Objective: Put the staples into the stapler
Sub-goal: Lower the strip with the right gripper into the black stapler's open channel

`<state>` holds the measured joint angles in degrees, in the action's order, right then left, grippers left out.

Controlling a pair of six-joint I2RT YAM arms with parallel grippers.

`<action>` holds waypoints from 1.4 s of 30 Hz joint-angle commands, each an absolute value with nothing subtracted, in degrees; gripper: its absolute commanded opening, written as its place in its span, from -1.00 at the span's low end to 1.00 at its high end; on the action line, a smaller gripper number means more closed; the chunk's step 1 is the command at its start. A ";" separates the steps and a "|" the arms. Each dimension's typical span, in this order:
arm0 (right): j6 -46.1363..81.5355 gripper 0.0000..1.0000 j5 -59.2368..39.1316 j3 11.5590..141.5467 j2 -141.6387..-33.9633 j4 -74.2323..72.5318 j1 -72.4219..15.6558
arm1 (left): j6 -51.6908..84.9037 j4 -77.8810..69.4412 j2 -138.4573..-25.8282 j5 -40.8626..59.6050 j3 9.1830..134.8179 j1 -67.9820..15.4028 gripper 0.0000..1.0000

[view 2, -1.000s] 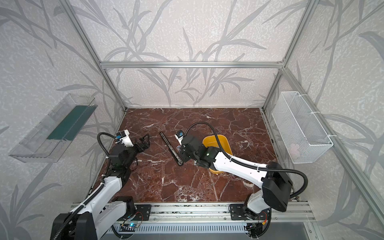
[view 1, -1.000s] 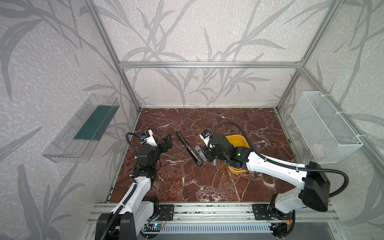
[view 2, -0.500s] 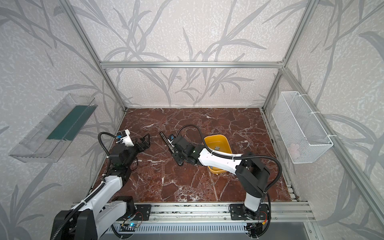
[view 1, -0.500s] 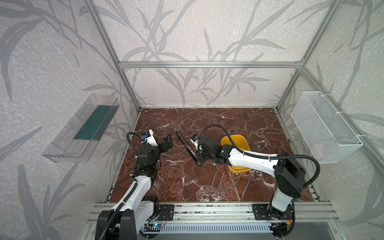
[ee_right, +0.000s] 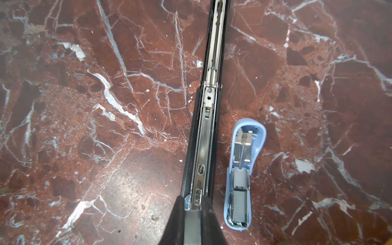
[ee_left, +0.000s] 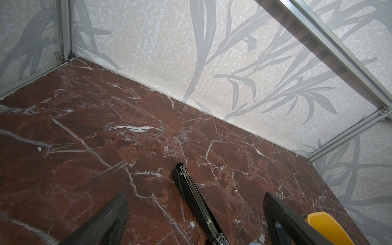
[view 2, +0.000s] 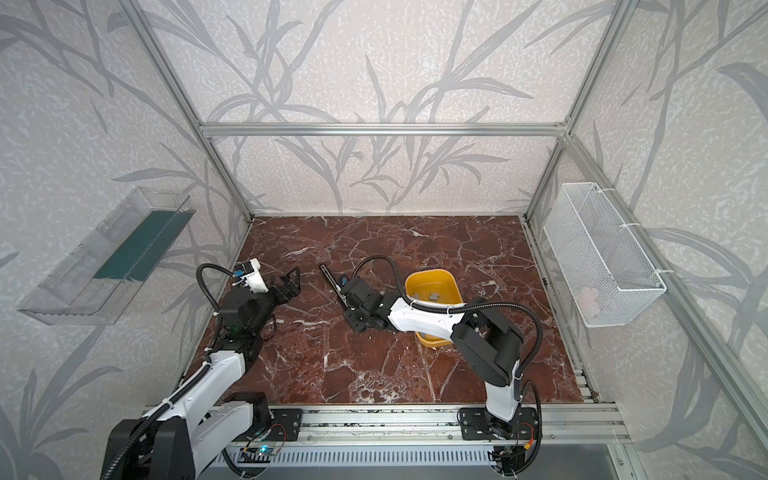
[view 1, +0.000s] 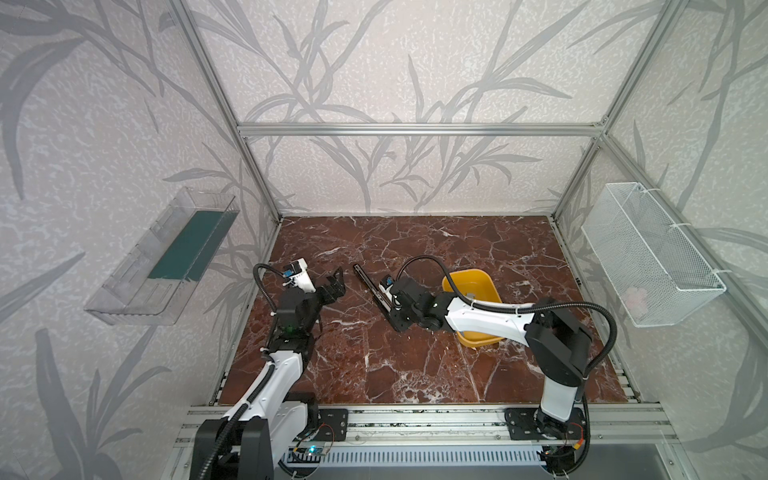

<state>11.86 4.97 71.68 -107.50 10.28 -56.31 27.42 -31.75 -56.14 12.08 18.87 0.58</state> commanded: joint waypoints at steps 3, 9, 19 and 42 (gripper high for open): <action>12.06 -0.84 4.83 74.10 -109.49 9.57 -56.26 | 26.98 -33.38 -56.34 12.31 18.43 0.47 0.98; 11.78 -0.84 5.51 74.26 -109.34 9.82 -56.25 | 26.89 -33.33 -56.14 12.26 18.36 0.55 0.98; 10.59 -0.84 6.71 74.67 -110.48 10.11 -56.29 | 26.89 -33.16 -55.98 12.38 18.26 0.53 0.98; 11.04 -0.86 6.90 74.91 -111.20 11.06 -56.27 | 26.81 -33.40 -56.10 12.31 18.22 0.55 0.99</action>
<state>10.85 6.52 73.89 -110.98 10.46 -56.31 27.00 -31.75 -56.31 12.08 18.87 0.58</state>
